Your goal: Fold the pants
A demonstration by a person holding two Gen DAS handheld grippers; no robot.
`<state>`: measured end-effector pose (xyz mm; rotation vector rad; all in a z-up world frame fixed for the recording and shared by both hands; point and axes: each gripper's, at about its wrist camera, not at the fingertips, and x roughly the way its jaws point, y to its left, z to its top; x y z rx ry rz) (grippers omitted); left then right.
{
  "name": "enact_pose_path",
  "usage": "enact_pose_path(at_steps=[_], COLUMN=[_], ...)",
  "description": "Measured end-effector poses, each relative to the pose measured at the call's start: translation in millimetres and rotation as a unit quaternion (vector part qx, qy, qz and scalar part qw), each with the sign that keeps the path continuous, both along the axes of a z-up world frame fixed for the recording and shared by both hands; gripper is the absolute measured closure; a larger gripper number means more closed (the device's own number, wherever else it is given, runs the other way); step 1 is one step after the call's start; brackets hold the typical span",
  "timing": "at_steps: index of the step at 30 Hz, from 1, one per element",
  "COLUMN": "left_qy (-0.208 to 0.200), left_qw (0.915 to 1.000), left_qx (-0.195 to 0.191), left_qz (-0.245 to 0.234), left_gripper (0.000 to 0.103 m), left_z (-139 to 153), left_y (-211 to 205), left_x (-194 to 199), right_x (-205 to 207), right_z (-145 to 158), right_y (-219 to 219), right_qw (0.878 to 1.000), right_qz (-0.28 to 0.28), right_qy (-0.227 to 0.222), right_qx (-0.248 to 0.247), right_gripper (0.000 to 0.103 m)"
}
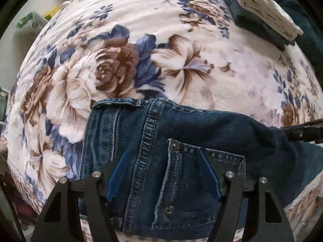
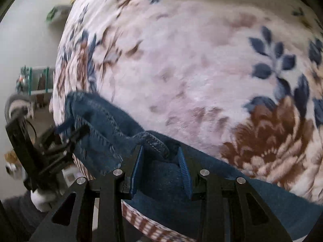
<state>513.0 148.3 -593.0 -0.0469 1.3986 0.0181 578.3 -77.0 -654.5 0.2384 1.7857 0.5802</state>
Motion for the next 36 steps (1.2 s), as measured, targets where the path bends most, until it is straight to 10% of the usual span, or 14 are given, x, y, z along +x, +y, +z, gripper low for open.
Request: enact_pose_path(at_steps=[11, 18, 23, 27, 31, 36], left_qy=[-0.001, -0.002, -0.002, -0.001, 0.003, 0.003], left_qw=[0.9997, 0.9997, 0.9994, 0.9997, 0.9999, 0.9998], left_qx=[0.023, 0.02, 0.025, 0.016, 0.009, 0.012], left_qz=[-0.012, -0.015, -0.025, -0.019, -0.011, -0.012], left_gripper=[0.031, 0.029, 0.029, 0.029, 0.029, 0.029], left_z=[-8.3, -10.2, -10.8, -10.5, -11.1, -10.7], left_y=[-10.4, -15.9, -13.8, -13.0, -8.2, -9.1], left_x=[1.9, 1.0, -1.9, -1.8, -0.4, -1.0], right_x=[-9.4, 1.7, 11.5, 11.6, 19.0, 10.0], right_z=[-38.5, -8.3, -23.8, -67.8, -34.2, -26.3], right_y=[31.0, -7.7, -34.5, -76.6, -69.6, -55.3], right_qw=[0.998, 0.997, 0.994, 0.944, 0.985, 0.993], right_qz=[0.057, -0.039, -0.112, -0.259, -0.153, -0.094], right_qy=[0.005, -0.057, 0.005, 0.168, 0.071, 0.07], right_qx=[-0.033, -0.042, 0.014, 0.113, 0.021, 0.03], right_gripper=[0.082, 0.092, 0.093, 0.088, 0.05, 0.05])
